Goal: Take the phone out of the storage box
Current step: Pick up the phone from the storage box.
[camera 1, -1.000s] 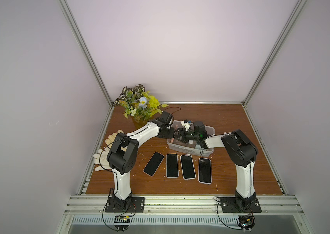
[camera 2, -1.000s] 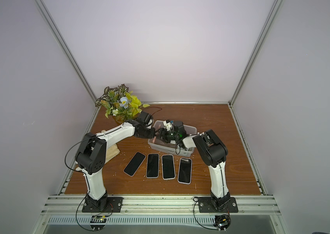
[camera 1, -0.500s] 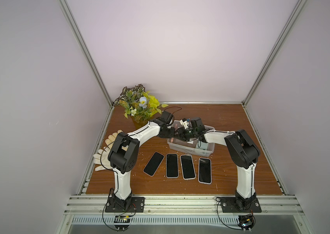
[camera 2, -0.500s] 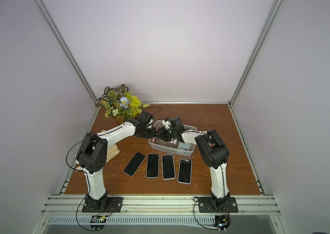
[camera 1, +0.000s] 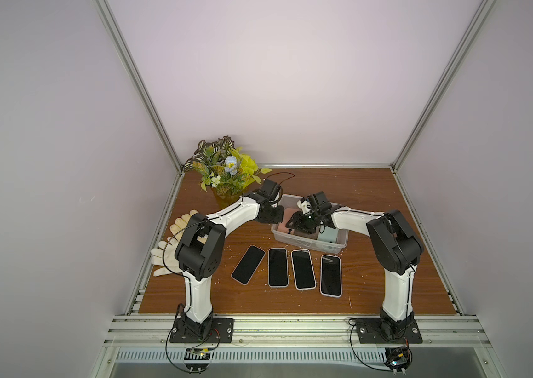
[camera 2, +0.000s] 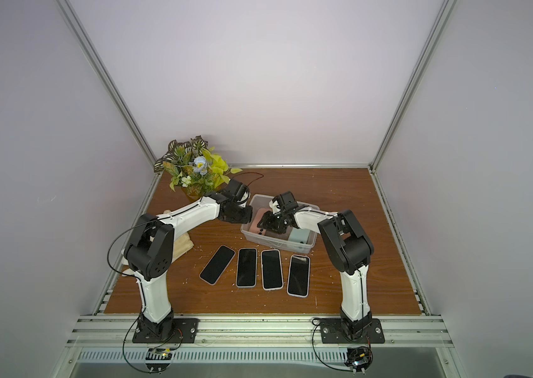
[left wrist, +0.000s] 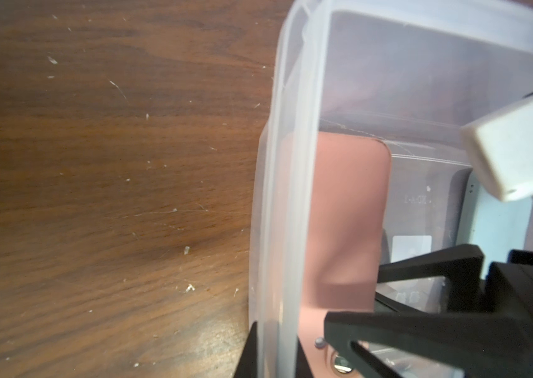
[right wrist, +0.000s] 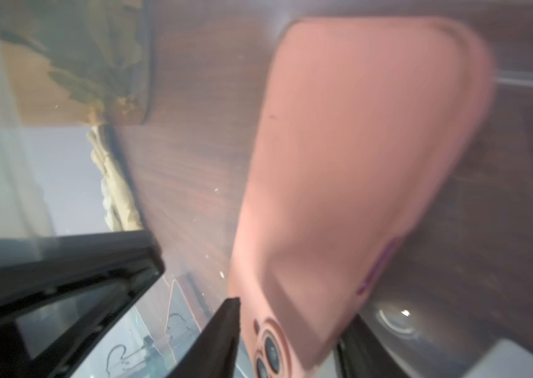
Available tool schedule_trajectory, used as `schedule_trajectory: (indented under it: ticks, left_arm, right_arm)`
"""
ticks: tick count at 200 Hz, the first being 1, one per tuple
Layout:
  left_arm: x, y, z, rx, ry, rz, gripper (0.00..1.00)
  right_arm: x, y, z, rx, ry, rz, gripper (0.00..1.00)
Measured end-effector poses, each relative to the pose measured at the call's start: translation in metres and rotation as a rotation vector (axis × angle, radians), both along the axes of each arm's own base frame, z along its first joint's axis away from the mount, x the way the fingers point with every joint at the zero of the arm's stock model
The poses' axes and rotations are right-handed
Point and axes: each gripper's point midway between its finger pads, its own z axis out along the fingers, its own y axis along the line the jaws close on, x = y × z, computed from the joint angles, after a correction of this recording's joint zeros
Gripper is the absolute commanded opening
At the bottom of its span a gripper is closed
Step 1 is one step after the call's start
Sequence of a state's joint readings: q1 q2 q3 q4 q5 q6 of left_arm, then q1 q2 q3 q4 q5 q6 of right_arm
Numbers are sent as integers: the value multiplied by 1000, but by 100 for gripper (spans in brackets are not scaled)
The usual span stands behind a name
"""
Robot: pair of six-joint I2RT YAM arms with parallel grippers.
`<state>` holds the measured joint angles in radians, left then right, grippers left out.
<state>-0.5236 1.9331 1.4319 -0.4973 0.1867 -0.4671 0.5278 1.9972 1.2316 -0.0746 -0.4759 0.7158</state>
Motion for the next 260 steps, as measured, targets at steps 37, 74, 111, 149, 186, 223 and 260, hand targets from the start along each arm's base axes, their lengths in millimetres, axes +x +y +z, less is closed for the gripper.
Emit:
schedule_trajectory:
  ticks: [37,74,111,149,186,223,260]
  left_arm:
    - [0,-2,0,-10,10,5,0]
    - [0,-4,0,-21,17,6,27]
    - [3,-16,22,-136,54,11,61]
    - [22,-14,85,-293,4,49,67]
    - [12,3,158,-429,-64,102,71]
    - [-5,26,212,-601,-99,156,74]
    - [-14,30,198,-831,39,241,76]
  right_arm:
    - [0,-2,6,54,-8,-21,17]
    - [1,-2,15,88,-56,-27,2]
    - [3,-12,46,39,-174,-7,0]
    - [8,-34,116,-56,-458,32,0]
    - [5,-54,176,-139,-742,71,0]
    - [-13,-64,188,-284,-913,164,0]
    - [-40,-48,192,-384,-1031,314,0]
